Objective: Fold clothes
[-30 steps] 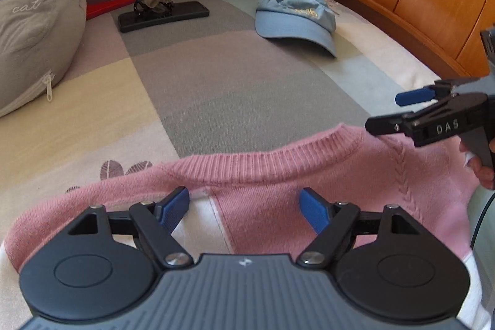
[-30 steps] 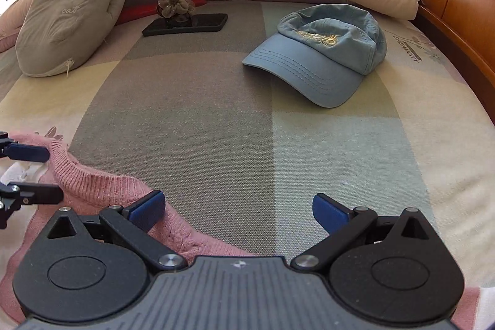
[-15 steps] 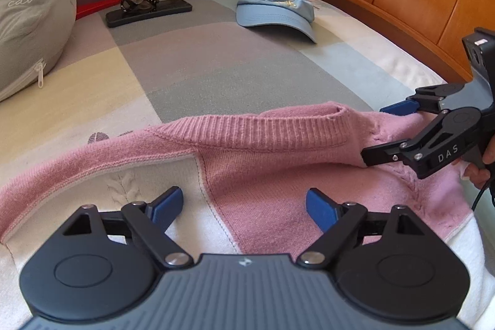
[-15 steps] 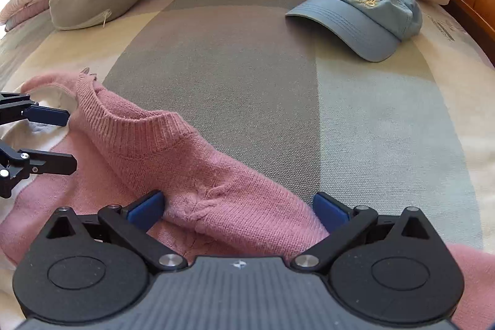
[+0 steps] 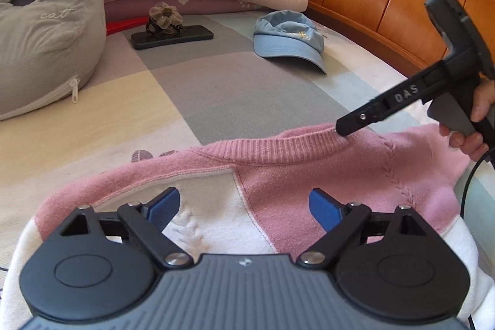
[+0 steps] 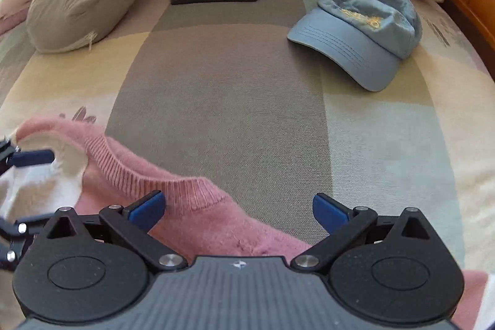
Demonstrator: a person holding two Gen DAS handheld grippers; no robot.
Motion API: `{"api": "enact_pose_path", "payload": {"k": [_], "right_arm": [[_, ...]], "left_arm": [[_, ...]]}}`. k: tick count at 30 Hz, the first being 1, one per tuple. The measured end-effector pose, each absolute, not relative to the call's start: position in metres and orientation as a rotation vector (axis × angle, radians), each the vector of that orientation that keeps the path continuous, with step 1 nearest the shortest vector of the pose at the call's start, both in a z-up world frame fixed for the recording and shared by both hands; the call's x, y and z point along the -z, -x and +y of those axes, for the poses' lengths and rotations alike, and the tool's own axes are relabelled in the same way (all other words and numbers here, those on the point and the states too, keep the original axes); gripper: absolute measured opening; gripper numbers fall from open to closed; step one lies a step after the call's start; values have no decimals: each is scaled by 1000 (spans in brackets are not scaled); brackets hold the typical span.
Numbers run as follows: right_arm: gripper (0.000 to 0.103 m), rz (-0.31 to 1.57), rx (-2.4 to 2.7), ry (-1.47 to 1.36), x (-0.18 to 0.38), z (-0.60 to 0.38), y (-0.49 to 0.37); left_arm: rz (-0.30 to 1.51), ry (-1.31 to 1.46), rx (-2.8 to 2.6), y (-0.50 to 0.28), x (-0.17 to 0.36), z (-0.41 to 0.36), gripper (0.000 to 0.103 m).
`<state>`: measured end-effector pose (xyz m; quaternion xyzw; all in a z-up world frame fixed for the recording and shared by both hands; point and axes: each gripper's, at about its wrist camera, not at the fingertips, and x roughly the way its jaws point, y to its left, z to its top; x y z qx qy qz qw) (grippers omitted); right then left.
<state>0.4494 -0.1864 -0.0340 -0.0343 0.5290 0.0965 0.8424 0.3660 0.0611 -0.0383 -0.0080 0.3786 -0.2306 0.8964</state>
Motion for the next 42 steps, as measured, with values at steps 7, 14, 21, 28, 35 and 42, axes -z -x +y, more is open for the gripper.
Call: {"api": "enact_pose_path", "payload": {"k": [7, 14, 21, 28, 35, 42], "right_arm": [[103, 1222, -8, -41, 46, -174, -482], [103, 1288, 1, 49, 45, -153, -466], [103, 1260, -88, 118, 42, -156, -411], [103, 1200, -149, 114, 40, -166, -373], [103, 1202, -209, 103, 33, -178, -350], [103, 1145, -166, 61, 8, -211, -324]], "left_arm": [[759, 30, 434, -365, 29, 79, 90], [737, 65, 458, -363, 21, 87, 90], [739, 52, 484, -360, 21, 80, 90], [775, -8, 516, -359, 31, 60, 91], [822, -50, 508, -365, 51, 49, 91], [817, -65, 503, -362, 52, 46, 92]]}}
